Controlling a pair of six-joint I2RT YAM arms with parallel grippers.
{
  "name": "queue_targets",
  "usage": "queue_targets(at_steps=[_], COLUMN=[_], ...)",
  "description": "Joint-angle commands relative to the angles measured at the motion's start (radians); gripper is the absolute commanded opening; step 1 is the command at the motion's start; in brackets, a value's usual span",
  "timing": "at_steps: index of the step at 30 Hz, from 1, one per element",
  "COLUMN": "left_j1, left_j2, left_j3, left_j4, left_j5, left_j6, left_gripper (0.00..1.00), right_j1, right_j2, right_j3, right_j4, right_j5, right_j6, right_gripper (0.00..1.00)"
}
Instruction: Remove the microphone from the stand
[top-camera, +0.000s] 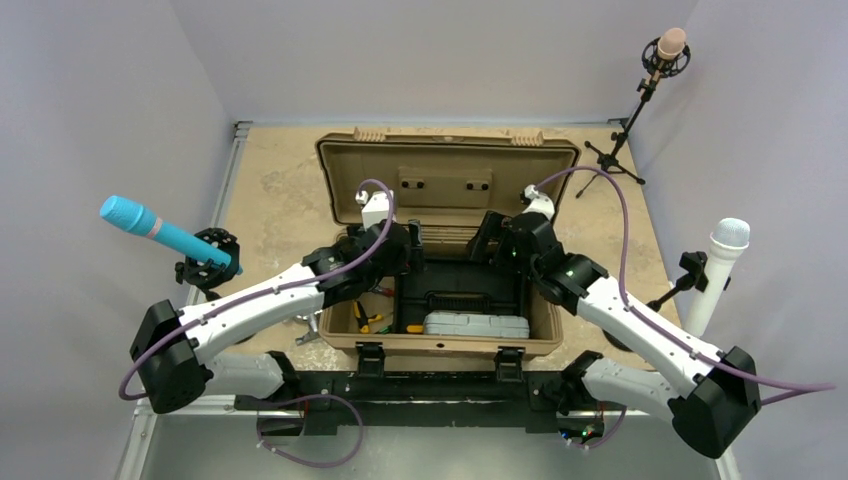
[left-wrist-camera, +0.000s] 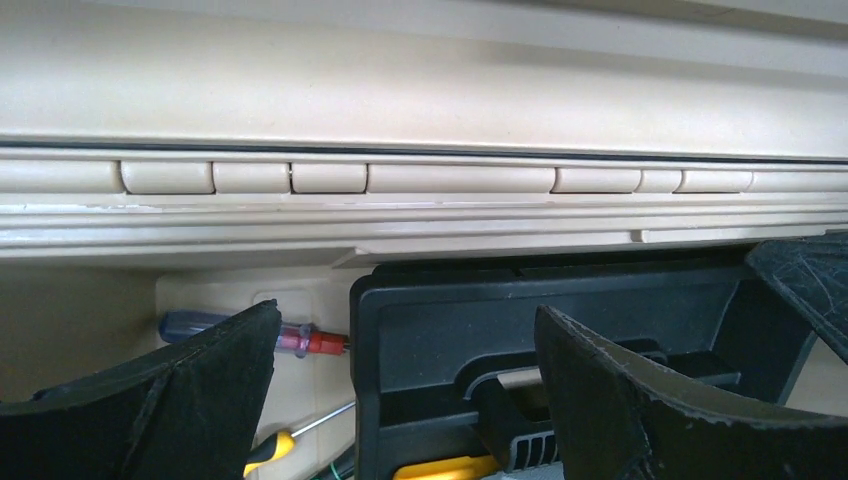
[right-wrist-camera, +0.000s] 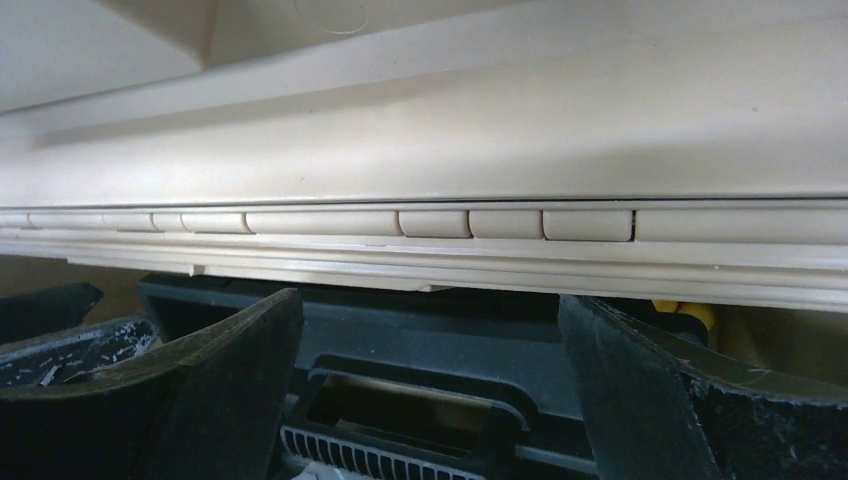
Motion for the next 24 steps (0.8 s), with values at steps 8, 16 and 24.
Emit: queue_targets(at_steps=[8, 16, 24], left_j1=[0.094, 0.117, 0.08], left_j2=[0.06, 0.077, 0.065], left_j3=[0.077, 0.079, 0.017], left_j4=[0.024, 0.061, 0.08], left_j5=[0.053, 0.064, 0.086], left_j6=[0.03, 0.079, 0.05], left_gripper=[0.97, 0.98, 0.97], right_j1=[-0.01, -0.01, -0.009], right_j2=[0.155, 0.176, 0.064], right_j3=[0.045, 0.034, -0.018], right_j4=[0.121, 0.177, 0.106], right_j5=[0.123, 0.111, 0.066], right_j6=[-0.048, -0.07, -0.03], right_gripper=[0.99, 0.99, 0.99])
